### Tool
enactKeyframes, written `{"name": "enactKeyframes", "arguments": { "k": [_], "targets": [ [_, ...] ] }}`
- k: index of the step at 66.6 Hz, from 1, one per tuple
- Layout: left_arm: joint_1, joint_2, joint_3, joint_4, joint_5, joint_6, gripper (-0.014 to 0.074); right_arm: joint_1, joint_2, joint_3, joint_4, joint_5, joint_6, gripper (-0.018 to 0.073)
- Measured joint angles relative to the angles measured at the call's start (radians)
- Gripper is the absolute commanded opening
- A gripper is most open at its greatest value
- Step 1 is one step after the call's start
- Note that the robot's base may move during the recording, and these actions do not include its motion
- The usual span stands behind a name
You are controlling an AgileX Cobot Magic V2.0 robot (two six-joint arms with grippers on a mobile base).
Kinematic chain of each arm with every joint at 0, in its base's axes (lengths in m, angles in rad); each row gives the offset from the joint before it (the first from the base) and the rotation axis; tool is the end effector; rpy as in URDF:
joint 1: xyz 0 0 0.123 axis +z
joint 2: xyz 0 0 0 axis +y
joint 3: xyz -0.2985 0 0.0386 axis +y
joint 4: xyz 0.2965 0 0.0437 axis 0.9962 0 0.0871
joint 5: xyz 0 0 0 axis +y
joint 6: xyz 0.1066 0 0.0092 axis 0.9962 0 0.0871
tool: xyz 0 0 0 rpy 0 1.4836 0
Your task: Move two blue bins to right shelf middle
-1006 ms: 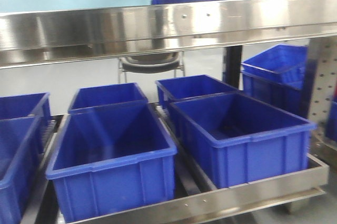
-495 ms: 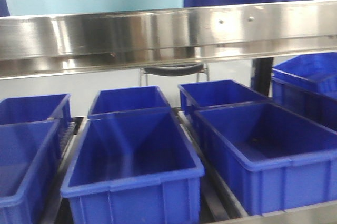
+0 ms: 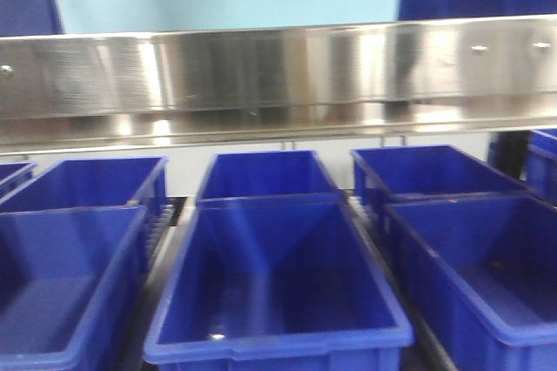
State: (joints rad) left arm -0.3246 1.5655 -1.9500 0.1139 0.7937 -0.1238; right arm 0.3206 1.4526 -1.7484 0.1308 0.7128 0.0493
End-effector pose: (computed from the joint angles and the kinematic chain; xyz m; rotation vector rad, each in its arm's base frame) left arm 0.3788 -0.1183 0.5399 0.2098 1.8806 -0.1750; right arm 0.3530 0.1268 0.5180 -0.2230 1.9020 0.3989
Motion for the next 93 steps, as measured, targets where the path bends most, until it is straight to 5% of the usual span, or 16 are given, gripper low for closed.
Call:
{"name": "enactKeyframes", "arguments": {
  "k": [93],
  "targets": [
    [0.0,0.0,0.0,0.0,0.0,0.0,-0.0111,0.0,0.0,0.0,0.0,0.0,0.0,-0.0153]
  ]
}}
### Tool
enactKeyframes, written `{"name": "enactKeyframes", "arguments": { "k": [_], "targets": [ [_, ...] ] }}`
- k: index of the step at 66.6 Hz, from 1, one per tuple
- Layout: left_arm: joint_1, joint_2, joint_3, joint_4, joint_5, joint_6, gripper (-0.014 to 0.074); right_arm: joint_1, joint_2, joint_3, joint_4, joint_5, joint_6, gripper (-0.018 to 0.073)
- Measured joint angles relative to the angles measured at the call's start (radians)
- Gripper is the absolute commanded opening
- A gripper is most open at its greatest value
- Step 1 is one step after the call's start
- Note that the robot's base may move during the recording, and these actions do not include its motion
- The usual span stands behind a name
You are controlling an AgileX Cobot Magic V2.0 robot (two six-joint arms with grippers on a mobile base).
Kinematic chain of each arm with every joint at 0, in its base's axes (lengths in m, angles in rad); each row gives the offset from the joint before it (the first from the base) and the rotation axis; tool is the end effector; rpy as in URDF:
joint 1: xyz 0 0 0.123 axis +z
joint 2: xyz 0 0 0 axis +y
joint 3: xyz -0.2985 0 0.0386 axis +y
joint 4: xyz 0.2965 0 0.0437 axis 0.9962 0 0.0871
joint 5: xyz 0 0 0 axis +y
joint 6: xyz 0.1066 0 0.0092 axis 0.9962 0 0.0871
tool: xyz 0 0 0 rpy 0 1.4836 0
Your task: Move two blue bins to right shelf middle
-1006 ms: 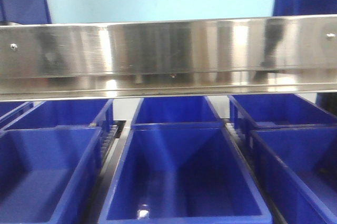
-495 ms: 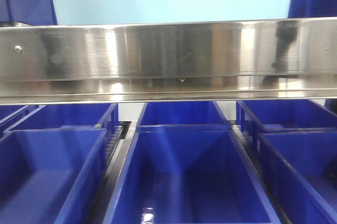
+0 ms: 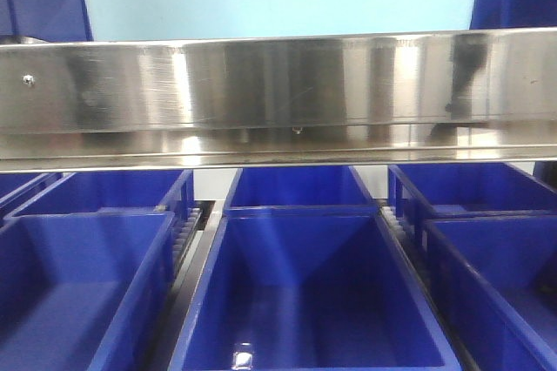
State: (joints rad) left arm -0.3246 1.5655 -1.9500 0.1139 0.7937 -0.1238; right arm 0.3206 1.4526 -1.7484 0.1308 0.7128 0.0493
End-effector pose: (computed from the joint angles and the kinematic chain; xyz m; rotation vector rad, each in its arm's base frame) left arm 0.3788 -0.1183 0.5399 0.2098 1.8806 -0.1750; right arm 0.3530 0.1268 0.5180 -0.2230 1.9020 0.3989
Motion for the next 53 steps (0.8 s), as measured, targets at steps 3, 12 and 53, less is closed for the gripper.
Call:
{"name": "enactKeyframes", "arguments": {
  "k": [3,12,53],
  "targets": [
    [0.0,0.0,0.0,0.0,0.0,0.0,-0.0111,0.0,0.0,0.0,0.0,0.0,0.0,-0.0153],
    [0.0,0.0,0.0,0.0,0.0,0.0,-0.0111,0.0,0.0,0.0,0.0,0.0,0.0,-0.0153],
    [0.0,0.0,0.0,0.0,0.0,0.0,-0.0111,0.0,0.0,0.0,0.0,-0.002,0.0,-0.0153]
  ]
}}
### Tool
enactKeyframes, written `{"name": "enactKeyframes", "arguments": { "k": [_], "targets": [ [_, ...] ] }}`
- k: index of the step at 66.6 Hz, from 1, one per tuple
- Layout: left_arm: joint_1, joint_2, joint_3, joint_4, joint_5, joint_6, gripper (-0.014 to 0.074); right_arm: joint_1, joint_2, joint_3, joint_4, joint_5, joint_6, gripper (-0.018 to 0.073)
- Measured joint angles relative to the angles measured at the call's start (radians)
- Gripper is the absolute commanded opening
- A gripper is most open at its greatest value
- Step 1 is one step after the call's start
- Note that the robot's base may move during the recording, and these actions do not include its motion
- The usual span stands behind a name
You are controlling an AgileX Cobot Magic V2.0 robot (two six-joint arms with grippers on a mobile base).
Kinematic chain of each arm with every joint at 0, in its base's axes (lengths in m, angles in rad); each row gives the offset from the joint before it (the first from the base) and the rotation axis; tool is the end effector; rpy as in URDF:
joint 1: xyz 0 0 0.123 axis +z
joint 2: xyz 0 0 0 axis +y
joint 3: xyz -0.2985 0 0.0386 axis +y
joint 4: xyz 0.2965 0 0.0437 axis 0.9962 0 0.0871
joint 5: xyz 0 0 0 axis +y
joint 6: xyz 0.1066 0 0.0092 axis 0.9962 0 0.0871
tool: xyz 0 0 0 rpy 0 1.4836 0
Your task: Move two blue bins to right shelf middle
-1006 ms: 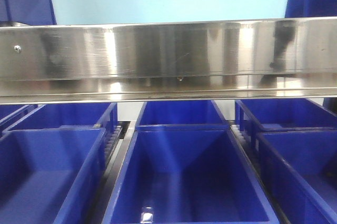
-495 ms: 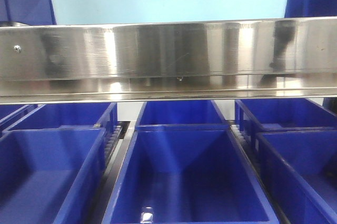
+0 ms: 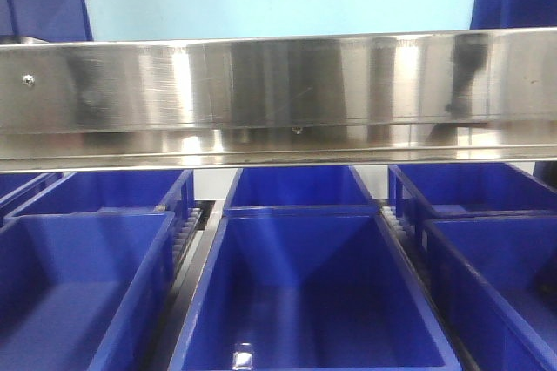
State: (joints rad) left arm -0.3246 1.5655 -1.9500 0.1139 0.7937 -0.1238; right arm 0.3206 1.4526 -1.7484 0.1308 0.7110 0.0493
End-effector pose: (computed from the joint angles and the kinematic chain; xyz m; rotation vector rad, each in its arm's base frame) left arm 0.3788 -0.1183 0.5399 0.2098 1.8806 -0.1750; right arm 0.3531 0.1268 0.5182 -0.2226 1.9002 0.3991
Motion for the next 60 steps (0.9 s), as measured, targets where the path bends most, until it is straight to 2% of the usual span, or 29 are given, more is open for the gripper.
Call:
{"name": "enactKeyframes", "arguments": {
  "k": [31,40,60],
  "targets": [
    [0.0,0.008,0.0,-0.022,0.068,0.0,-0.0111,-0.002,0.002,0.0,0.014,0.08,0.002,-0.0153],
    [0.006,0.043,0.0,-0.054,0.097,0.0,-0.0111,-0.007,0.019,0.0,0.012,0.097,0.002,-0.0153],
    [0.01,0.133,0.0,-0.061,0.158,0.0,-0.0111,-0.011,0.103,0.002,-0.01,0.121,0.002,-0.0153]
  ]
}}
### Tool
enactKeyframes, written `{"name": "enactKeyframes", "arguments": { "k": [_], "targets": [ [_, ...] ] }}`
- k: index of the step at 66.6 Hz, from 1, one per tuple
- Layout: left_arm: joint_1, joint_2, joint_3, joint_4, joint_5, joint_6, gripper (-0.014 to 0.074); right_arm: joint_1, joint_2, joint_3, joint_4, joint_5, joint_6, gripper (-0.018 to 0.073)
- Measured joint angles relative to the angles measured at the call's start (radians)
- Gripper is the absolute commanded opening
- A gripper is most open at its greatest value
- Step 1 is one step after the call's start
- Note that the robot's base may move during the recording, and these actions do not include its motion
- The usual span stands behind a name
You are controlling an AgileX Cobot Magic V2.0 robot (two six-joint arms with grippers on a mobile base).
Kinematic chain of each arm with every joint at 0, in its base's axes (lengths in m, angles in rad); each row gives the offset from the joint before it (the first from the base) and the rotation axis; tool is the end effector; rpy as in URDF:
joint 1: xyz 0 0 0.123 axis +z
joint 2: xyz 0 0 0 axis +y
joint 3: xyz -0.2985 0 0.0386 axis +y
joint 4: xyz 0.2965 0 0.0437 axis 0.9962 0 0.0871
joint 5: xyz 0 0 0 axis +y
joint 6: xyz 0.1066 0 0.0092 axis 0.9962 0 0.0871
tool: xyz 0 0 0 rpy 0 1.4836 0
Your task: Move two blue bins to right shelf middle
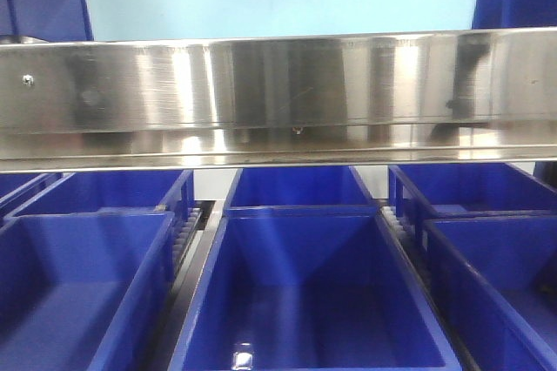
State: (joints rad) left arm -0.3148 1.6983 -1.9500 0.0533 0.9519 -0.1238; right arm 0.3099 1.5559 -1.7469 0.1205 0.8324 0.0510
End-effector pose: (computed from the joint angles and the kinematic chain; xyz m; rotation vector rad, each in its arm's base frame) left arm 0.4197 -0.1318 0.4688 0.2178 2.1775 -0.1837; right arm 0.3854 0.1334 0.4654 -0.2428 2.1258 0.3554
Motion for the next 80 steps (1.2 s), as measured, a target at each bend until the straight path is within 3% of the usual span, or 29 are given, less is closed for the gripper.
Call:
{"name": "enactKeyframes", "arguments": {
  "k": [28,48,80],
  "targets": [
    [0.008,0.013,0.0,0.018,0.021,0.0,-0.0111,0.0,0.059,0.0,0.004,-0.015,-0.002,-0.0153],
    [0.008,0.013,0.0,0.014,0.099,0.0,-0.0111,0.0,0.062,0.0,0.016,0.083,-0.002,-0.0153],
    [0.008,0.022,0.0,0.017,0.147,-0.002,-0.0111,0.0,0.073,-0.002,0.026,0.114,-0.002,-0.0153]
  ]
}}
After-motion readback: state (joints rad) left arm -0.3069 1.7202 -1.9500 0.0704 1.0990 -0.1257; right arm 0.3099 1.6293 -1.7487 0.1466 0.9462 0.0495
